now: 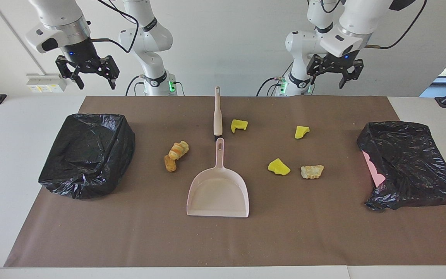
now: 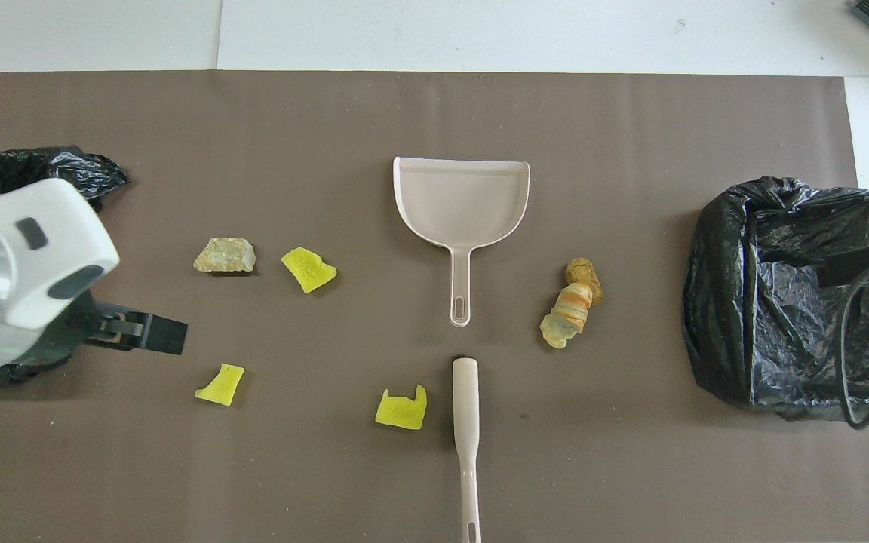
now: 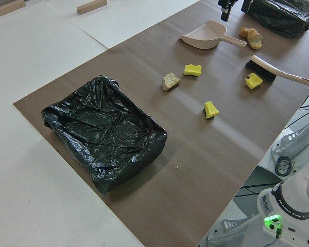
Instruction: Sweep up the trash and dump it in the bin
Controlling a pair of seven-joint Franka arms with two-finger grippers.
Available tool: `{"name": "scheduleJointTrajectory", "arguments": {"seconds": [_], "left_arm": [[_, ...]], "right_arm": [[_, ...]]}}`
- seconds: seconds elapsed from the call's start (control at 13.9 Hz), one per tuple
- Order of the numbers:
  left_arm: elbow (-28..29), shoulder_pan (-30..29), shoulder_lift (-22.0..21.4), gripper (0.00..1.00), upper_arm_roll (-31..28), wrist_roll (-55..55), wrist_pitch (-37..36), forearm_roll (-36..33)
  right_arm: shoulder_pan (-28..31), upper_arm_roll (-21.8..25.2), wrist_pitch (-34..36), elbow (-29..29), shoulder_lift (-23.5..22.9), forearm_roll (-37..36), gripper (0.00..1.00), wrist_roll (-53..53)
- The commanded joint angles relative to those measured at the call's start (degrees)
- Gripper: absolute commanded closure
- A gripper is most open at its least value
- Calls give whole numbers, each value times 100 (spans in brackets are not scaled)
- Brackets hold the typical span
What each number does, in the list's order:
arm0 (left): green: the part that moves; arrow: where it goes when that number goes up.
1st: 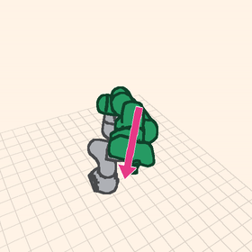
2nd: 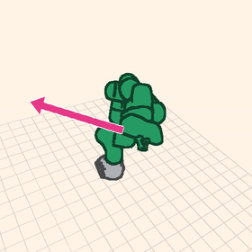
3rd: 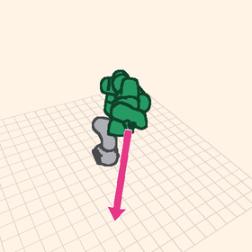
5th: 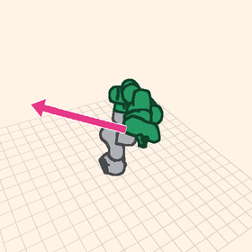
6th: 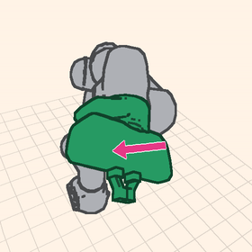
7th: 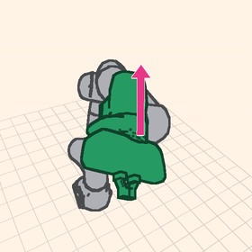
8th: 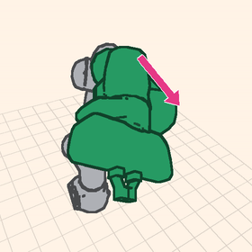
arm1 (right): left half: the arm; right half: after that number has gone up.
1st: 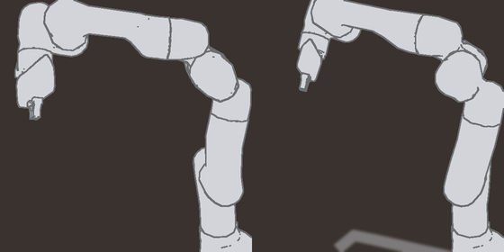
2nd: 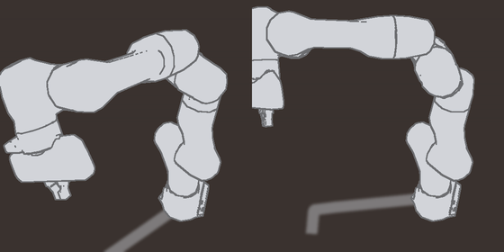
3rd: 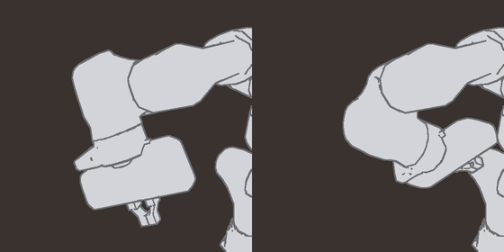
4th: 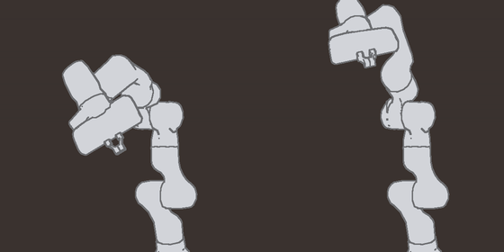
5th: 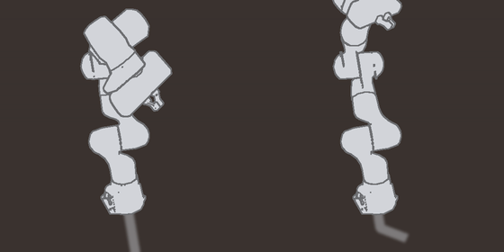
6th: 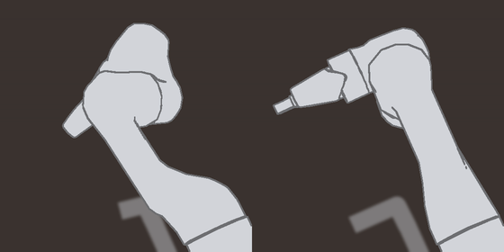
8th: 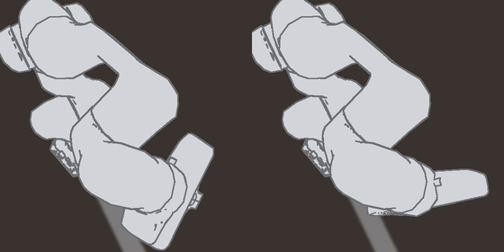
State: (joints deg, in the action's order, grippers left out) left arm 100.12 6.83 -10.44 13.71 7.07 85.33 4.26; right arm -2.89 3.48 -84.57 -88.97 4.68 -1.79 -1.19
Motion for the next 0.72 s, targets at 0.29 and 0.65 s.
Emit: {"name": "scheduleJointTrajectory", "arguments": {"seconds": [0.29,0.65], "left_arm": [[2327,2258,-618,0,18,2050,1942,338],[3039,3472,21,0,9,2815,3364,567]], "right_arm": [[34,-23,11,-173,156,47,0,5],[34,-23,11,-182,156,47,0,5]]}}
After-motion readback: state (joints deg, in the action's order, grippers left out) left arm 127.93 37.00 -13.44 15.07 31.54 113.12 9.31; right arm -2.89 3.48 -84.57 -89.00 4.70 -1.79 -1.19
